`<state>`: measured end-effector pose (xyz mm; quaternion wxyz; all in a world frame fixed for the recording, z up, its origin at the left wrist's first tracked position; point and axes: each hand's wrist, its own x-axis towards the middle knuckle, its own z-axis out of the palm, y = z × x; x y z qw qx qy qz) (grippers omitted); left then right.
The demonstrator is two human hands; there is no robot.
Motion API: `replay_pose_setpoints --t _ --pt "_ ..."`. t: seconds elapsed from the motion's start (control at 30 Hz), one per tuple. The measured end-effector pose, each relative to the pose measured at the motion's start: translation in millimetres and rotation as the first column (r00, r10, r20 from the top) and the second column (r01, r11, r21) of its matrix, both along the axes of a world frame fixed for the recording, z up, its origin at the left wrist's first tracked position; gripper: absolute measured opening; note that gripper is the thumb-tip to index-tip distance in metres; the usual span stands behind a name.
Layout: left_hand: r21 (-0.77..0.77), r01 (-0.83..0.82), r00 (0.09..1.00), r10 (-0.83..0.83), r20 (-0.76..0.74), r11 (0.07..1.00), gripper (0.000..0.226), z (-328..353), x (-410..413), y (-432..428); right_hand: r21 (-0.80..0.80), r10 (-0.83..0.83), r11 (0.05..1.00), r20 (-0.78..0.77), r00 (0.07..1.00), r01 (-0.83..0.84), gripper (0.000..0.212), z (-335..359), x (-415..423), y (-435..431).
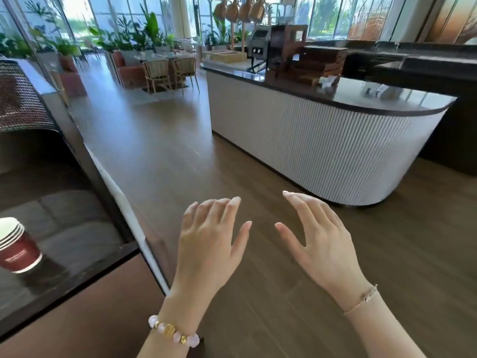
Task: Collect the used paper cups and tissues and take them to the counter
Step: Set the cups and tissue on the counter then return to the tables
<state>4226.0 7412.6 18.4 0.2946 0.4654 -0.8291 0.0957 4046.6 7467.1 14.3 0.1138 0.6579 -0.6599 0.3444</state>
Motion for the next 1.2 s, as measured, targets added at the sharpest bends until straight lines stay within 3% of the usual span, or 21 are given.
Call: replay_pose_setpoints --t 0.5,0.9,1.2 --pt "0.011 0.126 0.992 -0.126 0.013 0.992 0.046 3 -100 -85 0.02 -0.174 0.985 -0.004 0.985 0.174 0.054 -8 -93 -50" --pt "-0.011 0.159 0.987 -0.159 -0.036 0.987 0.044 11 -173 -266 0.034 -0.188 0.981 -0.056 0.981 0.19 0.05 9 -161 -232" --pt "-0.018 0.055 0.998 -0.055 -0.039 0.998 0.041 10 -176 -377 0.07 -0.094 0.993 -0.028 0.995 0.096 0.052 11 -168 -363"
